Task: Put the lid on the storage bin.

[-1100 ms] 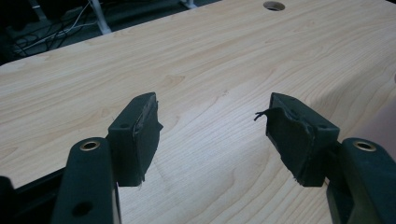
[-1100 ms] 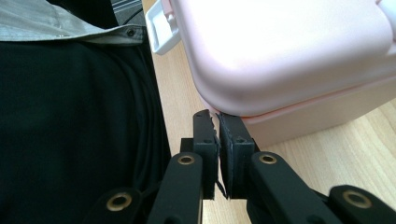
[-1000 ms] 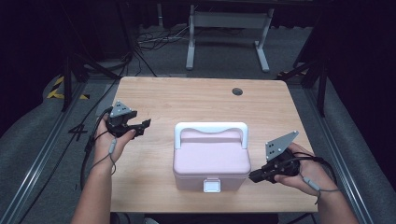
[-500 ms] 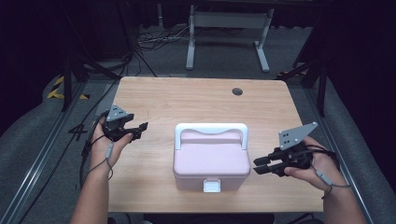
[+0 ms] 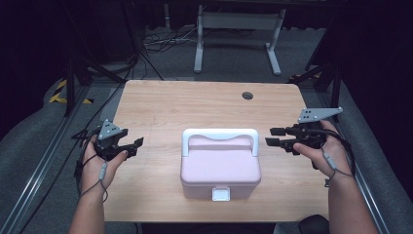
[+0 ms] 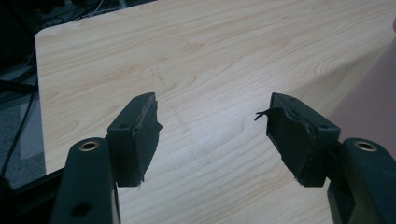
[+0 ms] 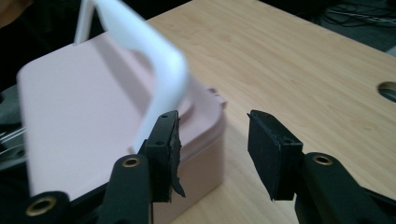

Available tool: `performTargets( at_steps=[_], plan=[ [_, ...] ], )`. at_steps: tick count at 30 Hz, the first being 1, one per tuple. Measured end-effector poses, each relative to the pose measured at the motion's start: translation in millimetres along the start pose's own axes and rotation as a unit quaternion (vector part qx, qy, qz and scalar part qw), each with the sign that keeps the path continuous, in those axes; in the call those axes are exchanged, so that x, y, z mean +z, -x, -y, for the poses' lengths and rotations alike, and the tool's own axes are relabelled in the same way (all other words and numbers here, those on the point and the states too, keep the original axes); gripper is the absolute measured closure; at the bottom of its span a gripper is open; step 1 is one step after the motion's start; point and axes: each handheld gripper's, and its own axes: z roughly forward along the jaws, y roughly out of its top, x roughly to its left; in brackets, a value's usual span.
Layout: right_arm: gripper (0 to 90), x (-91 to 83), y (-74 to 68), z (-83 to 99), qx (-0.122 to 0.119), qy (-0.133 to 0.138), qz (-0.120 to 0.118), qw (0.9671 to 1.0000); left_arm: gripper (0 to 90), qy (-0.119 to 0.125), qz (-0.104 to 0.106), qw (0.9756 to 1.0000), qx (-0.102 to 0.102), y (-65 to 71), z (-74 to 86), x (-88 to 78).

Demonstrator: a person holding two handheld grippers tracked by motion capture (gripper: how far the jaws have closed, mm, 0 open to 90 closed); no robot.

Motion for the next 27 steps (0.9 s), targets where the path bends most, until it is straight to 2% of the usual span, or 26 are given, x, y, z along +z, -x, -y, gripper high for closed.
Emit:
performTargets(
  at_steps=[2, 8, 16, 22, 27],
  plan=[
    [53.9, 2.5, 9.6, 1.2, 0.019, 0.004, 0.018, 0.9997, 34.9, -0.002, -0.003, 1.0, -0.001, -0.7, 2.6, -1.8],
    [53.0, 8.9, 30.8, 9.6, 0.044, -0.003, 0.06, 0.9972, 34.7, -0.007, -0.004, 1.0, -0.003, -2.5, 6.5, -1.5],
    [52.8, 13.9, 55.8, 30.1, 0.077, -0.021, 0.099, 0.9919, 34.5, -0.013, 0.002, 0.9999, -0.003, -6.1, 6.2, 7.2],
    [52.9, 18.4, 72.7, 48.5, 0.1, -0.034, 0.13, 0.9859, 34.5, -0.019, 0.001, 0.9998, -0.004, -9.5, 6.5, 14.0],
    [52.9, 25.5, 83.9, 62.6, 0.117, -0.066, 0.149, 0.9797, 34.3, -0.028, -0.004, 0.9996, -0.003, -11.5, 8.5, 19.6]
  ],
)
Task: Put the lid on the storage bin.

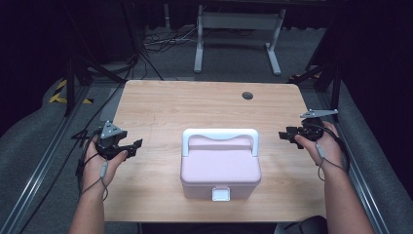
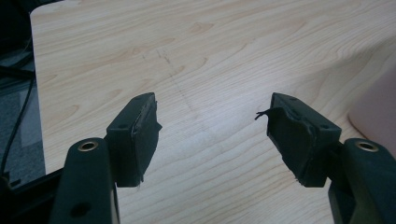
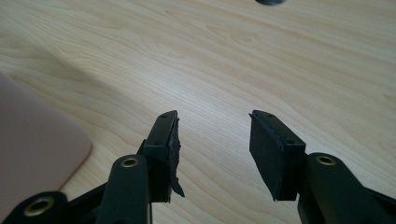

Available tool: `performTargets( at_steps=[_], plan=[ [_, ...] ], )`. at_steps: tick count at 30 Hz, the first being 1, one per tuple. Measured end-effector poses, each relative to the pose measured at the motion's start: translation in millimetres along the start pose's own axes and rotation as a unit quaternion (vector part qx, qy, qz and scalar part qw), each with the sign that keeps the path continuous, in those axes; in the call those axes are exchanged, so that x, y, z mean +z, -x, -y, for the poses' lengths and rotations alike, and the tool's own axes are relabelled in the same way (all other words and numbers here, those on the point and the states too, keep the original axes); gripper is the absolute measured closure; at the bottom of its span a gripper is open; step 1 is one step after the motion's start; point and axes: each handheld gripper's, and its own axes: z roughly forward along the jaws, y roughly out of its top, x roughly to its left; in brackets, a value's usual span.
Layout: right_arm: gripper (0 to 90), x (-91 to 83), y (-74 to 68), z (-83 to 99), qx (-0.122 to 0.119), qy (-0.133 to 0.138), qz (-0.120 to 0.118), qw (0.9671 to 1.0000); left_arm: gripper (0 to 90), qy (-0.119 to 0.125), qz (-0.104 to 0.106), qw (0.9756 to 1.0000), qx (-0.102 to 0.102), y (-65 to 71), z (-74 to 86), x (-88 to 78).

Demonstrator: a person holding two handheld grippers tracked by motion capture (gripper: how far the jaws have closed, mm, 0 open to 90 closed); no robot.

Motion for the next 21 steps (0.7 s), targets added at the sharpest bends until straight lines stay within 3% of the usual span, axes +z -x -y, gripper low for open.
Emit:
performTargets(
  at_steps=[13, 21],
  plan=[
    [50.8, 28.6, 15.2, 21.8, 0.031, -0.06, -0.001, 0.9977, 34.1, -0.029, 0.006, 0.9995, -0.008, -5.1, 6.9, 17.0],
    [49.2, 36.7, 18.5, 25.6, 0.037, -0.075, -0.008, 0.9964, 39.0, -0.025, 0.034, 0.9991, -0.011, -3.7, 8.2, 19.9]
  ],
)
